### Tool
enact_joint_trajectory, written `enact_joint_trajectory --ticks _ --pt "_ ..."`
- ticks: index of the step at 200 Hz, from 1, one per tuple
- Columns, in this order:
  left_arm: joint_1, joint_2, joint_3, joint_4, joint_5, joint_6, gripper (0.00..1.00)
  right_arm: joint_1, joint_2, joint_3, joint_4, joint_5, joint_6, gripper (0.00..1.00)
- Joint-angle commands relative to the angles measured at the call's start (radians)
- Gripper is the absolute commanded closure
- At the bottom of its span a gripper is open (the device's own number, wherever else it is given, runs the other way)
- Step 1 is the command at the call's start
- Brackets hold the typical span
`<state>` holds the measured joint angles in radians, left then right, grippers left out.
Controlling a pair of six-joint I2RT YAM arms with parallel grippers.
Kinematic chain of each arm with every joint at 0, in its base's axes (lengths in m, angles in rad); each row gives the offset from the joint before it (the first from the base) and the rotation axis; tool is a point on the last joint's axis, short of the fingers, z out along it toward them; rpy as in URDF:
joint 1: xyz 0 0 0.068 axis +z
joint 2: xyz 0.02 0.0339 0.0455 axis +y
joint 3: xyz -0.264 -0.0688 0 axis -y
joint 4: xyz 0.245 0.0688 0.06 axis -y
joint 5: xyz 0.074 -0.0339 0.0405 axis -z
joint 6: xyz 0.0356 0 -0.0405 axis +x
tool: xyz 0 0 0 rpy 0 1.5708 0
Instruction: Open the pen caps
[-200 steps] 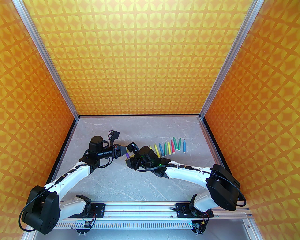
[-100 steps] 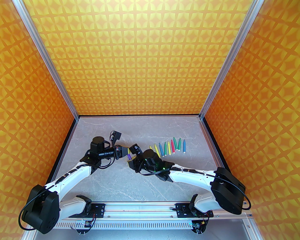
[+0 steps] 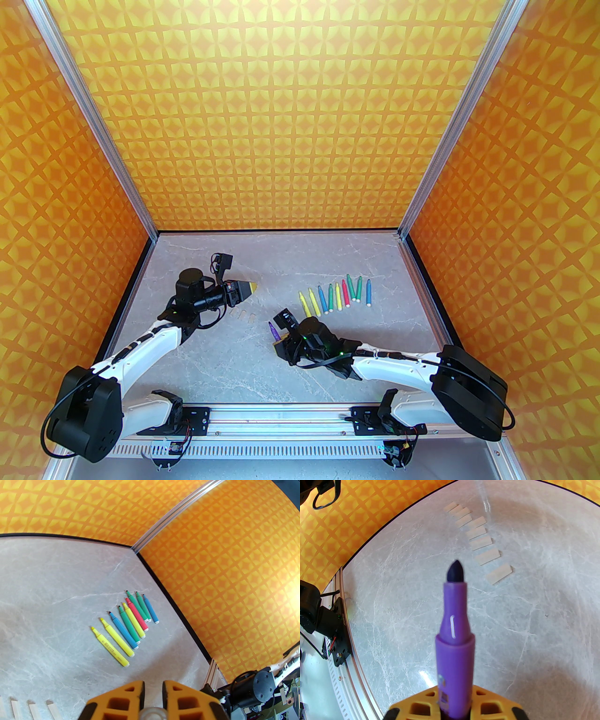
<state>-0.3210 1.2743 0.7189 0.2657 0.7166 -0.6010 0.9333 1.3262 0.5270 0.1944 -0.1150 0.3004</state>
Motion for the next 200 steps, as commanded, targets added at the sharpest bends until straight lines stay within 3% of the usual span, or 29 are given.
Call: enact_joint_trajectory --ticks 1,42,84,139,200 --pt "0.002 0.031 0.043 -0.106 -0.026 0.028 1.00 -0.007 -0.019 0.041 -0.088 0.191 0.027 1.00" --pt "-0.018 0.086 0.085 -0.213 -0.056 0.062 1.00 -0.044 0.005 0.140 -0.236 0.331 0.037 1.00" --pt "-0.075 0.146 0.158 -0.416 -0.210 0.143 1.00 -0.081 0.083 0.255 -0.356 0.394 0.044 1.00" --pt "-0.146 0.245 0.266 -0.645 -0.366 0.223 1.00 -0.147 0.241 0.406 -0.457 0.358 0.047 1.00" --pt "-0.187 0.372 0.334 -0.732 -0.387 0.237 1.00 -0.206 0.370 0.492 -0.483 0.273 0.033 1.00"
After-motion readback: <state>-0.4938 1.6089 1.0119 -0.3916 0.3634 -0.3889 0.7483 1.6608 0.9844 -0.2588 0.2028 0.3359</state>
